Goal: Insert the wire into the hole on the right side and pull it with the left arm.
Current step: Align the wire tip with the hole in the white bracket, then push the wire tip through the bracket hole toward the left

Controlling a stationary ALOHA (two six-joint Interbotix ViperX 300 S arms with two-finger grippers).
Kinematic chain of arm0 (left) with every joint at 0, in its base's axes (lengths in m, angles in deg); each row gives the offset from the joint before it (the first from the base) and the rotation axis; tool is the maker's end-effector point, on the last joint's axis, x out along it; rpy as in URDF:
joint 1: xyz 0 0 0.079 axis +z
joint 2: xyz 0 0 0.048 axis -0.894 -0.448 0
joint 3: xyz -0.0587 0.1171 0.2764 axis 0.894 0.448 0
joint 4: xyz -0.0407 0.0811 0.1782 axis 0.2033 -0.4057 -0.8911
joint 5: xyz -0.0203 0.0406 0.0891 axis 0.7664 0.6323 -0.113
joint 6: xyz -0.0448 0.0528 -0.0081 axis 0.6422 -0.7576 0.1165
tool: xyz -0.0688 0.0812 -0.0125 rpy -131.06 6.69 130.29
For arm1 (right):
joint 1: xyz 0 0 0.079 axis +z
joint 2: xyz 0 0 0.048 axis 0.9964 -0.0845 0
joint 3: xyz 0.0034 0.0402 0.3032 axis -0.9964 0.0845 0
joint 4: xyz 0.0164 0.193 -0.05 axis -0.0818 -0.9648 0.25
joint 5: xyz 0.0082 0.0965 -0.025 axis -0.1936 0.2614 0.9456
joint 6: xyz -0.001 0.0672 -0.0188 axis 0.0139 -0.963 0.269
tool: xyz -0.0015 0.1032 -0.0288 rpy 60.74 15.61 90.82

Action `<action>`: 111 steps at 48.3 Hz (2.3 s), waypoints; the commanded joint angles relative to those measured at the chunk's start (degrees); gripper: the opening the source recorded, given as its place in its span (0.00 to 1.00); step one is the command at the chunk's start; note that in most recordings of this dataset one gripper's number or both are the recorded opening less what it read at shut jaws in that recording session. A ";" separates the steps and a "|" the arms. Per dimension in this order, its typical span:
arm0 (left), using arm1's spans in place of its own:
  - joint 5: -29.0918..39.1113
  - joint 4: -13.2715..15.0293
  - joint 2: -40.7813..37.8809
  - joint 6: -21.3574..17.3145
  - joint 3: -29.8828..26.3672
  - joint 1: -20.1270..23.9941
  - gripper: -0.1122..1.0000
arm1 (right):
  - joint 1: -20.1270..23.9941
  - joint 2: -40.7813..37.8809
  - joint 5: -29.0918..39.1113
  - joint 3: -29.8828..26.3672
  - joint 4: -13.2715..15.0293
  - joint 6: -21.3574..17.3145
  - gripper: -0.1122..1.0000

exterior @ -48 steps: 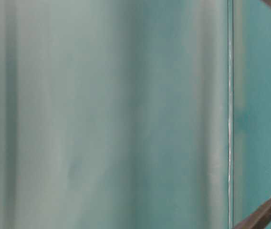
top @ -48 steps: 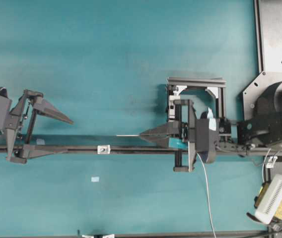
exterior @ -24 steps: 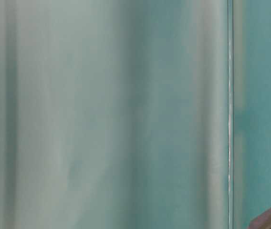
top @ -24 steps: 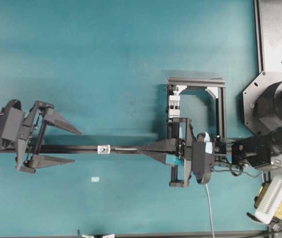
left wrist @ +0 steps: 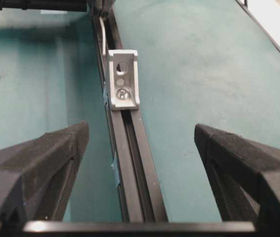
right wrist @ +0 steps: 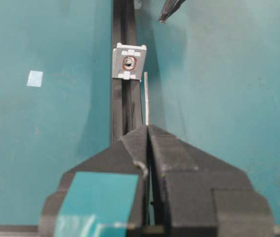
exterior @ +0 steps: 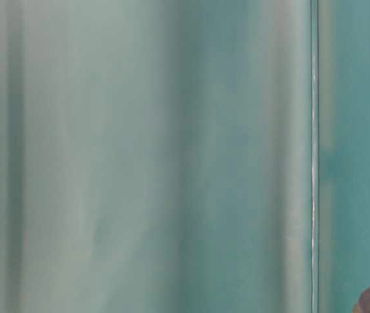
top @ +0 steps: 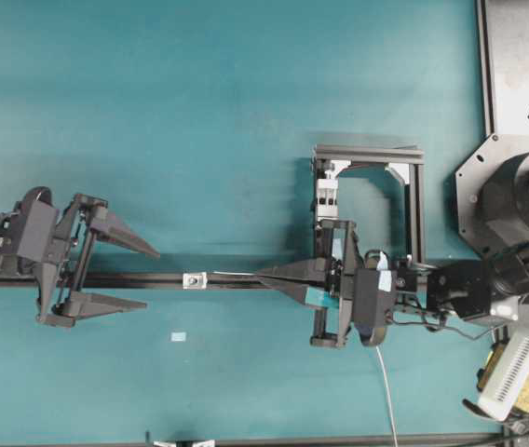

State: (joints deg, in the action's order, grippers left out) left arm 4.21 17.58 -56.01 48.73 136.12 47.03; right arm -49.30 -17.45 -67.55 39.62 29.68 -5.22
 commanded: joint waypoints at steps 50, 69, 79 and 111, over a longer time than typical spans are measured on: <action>-0.35 0.09 0.79 0.09 -1.32 -0.18 0.77 | 0.62 -0.97 -1.85 -1.49 0.88 -0.53 0.13; -0.26 0.09 0.79 0.09 -1.41 -0.18 0.76 | 0.62 -0.97 -2.37 -1.49 1.76 -0.53 0.13; -0.26 0.09 0.79 0.09 -1.67 -0.09 0.76 | 0.62 -1.05 -2.20 -1.58 1.67 -0.53 0.13; 1.32 -0.09 1.05 0.00 -2.37 0.00 0.76 | -0.62 -2.72 -2.29 -3.43 1.58 -0.35 0.13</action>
State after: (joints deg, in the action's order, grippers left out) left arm 5.70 17.58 -56.01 48.73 134.37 47.03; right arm -49.56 -20.79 -69.31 37.07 31.26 -5.57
